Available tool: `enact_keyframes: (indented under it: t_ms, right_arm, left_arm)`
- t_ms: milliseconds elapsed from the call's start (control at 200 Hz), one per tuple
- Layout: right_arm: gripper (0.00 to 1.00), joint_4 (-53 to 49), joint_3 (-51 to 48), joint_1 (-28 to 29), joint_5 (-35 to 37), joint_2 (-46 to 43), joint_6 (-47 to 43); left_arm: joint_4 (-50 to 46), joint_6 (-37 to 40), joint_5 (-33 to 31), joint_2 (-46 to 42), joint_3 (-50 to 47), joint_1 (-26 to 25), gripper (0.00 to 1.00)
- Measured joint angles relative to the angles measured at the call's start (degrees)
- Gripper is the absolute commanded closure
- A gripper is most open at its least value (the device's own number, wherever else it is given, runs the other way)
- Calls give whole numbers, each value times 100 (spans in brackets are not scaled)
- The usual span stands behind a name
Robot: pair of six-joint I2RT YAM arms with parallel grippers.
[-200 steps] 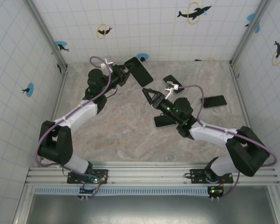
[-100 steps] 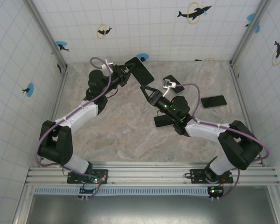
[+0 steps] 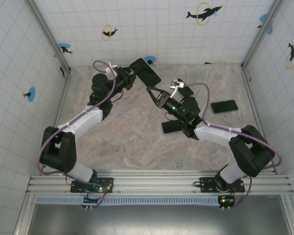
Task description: Take the phone out of the phone case
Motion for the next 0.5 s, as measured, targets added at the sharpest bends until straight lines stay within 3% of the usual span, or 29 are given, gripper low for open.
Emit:
enact_keyframes:
  t_ms: [500]
  right_arm:
    - [81, -474, 166, -177, -575, -2, -1038]
  left_arm:
    - [-55, -247, -24, 0, 0, 31, 100]
